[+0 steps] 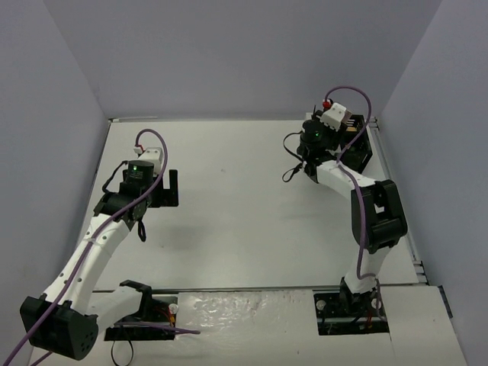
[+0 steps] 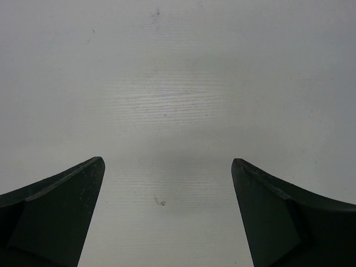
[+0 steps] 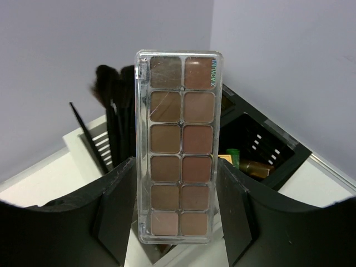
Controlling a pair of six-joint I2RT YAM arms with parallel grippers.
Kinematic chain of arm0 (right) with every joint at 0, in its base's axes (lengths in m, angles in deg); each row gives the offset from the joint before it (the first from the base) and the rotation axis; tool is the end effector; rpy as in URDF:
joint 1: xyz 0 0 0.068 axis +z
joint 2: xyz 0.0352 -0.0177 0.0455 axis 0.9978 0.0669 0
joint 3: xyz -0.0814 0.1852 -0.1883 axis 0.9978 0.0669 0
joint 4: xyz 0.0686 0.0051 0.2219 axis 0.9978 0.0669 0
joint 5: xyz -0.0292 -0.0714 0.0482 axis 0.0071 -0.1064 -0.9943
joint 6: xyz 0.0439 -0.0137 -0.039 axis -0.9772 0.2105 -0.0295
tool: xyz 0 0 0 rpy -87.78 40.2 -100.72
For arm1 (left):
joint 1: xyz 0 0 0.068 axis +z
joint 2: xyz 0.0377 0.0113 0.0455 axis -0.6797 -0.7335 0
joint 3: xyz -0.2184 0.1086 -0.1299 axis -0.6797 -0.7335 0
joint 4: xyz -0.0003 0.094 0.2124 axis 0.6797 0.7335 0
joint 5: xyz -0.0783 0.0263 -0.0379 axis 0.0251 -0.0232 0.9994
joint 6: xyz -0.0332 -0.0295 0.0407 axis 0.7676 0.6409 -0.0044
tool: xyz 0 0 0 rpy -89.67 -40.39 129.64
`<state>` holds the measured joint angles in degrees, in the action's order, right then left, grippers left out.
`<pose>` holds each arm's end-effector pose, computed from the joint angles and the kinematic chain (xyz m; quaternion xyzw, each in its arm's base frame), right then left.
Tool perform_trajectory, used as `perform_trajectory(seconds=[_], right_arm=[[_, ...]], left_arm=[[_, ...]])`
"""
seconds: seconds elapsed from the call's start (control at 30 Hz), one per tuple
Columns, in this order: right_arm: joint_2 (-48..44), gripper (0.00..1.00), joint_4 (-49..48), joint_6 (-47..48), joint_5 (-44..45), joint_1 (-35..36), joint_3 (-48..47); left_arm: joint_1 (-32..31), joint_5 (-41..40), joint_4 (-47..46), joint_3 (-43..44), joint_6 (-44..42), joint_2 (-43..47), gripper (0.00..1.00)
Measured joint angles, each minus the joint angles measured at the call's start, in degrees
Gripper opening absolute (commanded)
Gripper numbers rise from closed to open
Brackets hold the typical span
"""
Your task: Organize the makeup
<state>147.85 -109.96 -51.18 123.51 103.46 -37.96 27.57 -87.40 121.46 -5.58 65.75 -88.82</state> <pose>0.3845 0.0841 0.3102 0.2580 0.6312 -0.1299 0.7198 0.1895 -0.0479 0.3198 -0.0099 0.8975 -0.0758 0.4344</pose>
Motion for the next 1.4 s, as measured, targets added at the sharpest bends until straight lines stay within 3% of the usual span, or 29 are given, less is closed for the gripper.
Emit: perform_trajectory(seconds=[0.27, 0.77, 0.97, 1.4], right_arm=[[7.0, 0.0, -3.21, 1.02, 6.26, 0.0, -3.17], [12.26, 0.04, -7.46, 3.21, 9.1, 0.26, -6.59], [13.31, 0.12, -7.44, 3.18, 10.27, 1.26, -6.59], [14.13, 0.44, -7.23, 3.17, 13.12, 2.89, -6.68]], left_arm=[[0.0, 0.04, 0.01, -0.03, 0.0, 0.0, 0.97], [0.0, 0.24, 0.01, -0.04, 0.0, 0.0, 0.97], [0.0, 0.24, 0.0, -0.04, 0.0, 0.0, 0.97], [0.0, 0.25, 0.02, -0.04, 0.0, 0.0, 0.97]])
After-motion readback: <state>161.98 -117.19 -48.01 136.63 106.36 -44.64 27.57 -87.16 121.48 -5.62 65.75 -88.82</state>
